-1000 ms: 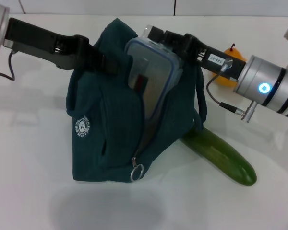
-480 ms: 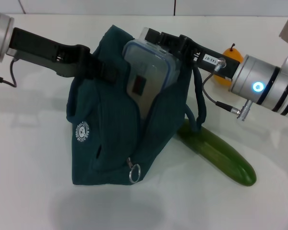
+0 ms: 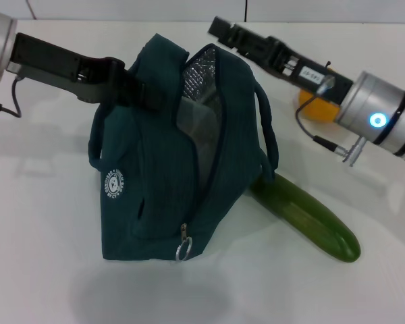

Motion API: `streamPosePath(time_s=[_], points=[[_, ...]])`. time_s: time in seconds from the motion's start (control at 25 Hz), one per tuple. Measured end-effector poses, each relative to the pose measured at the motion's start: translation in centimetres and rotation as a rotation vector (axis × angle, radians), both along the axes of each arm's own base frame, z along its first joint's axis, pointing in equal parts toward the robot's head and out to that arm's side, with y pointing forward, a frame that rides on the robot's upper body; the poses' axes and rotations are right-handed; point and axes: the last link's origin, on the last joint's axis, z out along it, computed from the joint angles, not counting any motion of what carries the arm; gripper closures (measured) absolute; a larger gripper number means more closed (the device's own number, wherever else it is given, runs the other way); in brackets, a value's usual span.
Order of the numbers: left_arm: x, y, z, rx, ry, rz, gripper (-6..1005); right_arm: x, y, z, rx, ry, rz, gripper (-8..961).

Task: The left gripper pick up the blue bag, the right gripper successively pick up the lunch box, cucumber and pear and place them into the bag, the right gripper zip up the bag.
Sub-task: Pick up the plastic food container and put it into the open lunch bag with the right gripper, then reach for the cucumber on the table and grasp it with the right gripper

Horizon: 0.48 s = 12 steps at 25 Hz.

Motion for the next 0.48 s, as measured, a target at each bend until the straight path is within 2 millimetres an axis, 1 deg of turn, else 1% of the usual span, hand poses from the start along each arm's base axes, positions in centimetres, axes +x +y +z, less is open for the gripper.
streamPosePath(time_s=[0.08, 0.2, 0.36, 0.4, 0.48], points=[[0.0, 0.0, 0.1, 0.001, 0.001, 0.0, 954, 0.4, -0.2, 0.7, 0.033, 0.026, 0.007, 569], [0.0, 0.0, 0.2, 0.007, 0.002, 0.001, 954, 1.5, -0.6, 2.5, 0.115, 0.074, 0.017, 507], [-0.6, -0.2, 0.9, 0.027, 0.004, 0.011, 954, 3.8, -1.0, 5.9, 0.263, 0.096, 0.041, 323], [-0.7, -0.3, 1.0, 0.031, 0.006, 0.013, 954, 4.6, -1.1, 7.1, 0.292, 0.093, 0.044, 277], [-0.8, -0.3, 1.2, 0.035, 0.009, 0.014, 954, 5.5, -1.2, 8.3, 0.303, 0.074, 0.055, 262]])
